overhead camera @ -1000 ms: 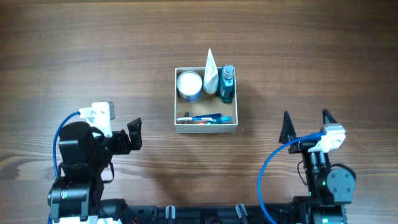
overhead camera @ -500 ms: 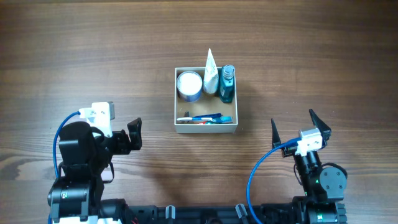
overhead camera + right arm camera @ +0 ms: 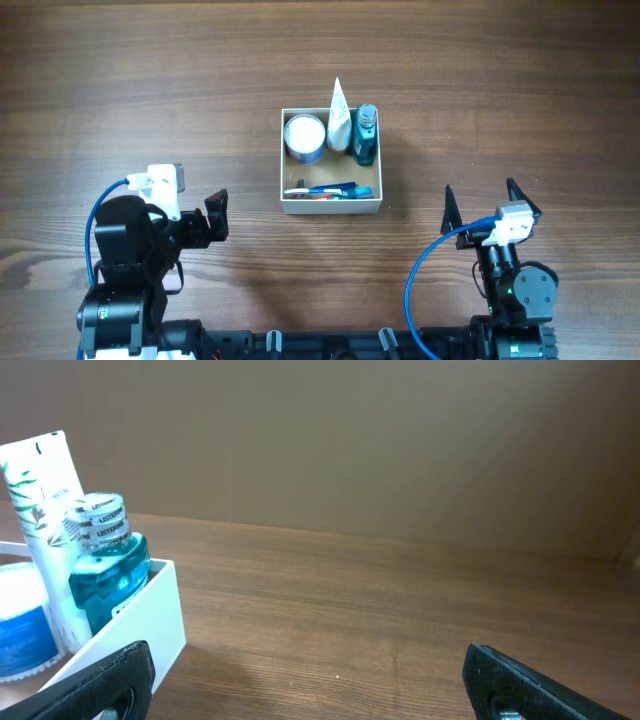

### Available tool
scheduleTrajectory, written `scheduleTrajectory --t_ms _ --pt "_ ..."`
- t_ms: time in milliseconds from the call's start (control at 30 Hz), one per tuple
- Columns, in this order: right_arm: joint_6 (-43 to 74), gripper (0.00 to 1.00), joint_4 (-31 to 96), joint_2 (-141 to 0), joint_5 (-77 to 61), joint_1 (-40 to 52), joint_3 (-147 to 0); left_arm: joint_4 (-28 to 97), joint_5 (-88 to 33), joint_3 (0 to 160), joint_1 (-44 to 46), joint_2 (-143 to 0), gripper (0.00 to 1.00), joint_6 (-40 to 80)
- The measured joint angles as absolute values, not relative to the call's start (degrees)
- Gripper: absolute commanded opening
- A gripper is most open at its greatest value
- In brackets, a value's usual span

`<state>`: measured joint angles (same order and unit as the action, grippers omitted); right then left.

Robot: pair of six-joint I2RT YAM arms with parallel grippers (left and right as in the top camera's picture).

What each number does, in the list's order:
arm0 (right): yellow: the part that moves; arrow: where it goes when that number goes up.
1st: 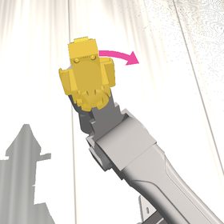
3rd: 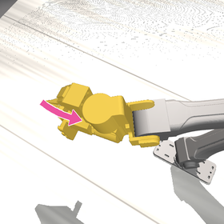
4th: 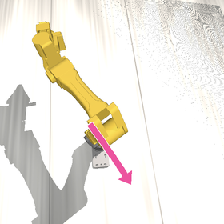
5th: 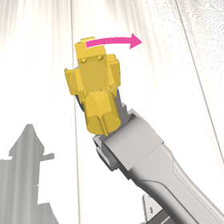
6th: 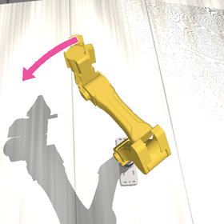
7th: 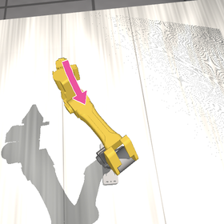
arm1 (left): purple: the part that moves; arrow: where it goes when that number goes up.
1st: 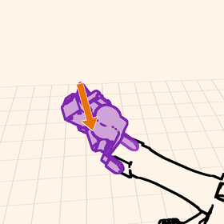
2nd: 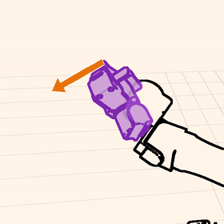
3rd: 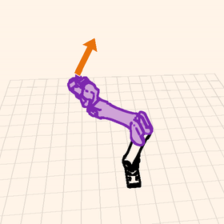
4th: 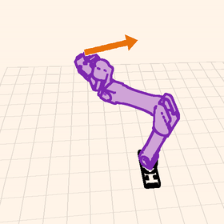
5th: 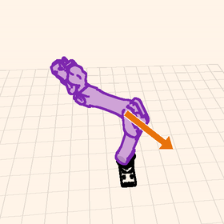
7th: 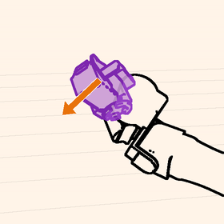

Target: Pack container

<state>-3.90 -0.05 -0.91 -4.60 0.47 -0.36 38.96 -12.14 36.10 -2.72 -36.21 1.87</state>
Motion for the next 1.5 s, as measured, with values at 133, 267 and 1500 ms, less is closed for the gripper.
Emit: scheduleTrajectory --t_ms 133,267,1500 --pt "-3.84 1.00 -0.03 -0.91 -4.43 0.47 -0.36 38.96 -12.14 36.10 -2.72 -36.21 1.00 1.87" --pt "-3.66 1.00 -0.03 -0.91 -4.43 0.47 -0.36 38.96 -12.14 36.10 -2.72 -36.21 1.00 1.87" --pt "-3.66 1.00 -0.01 -0.95 -4.43 0.47 -0.36 -3.53 2.83 1.32 -0.43 -0.78 1.00 1.58"
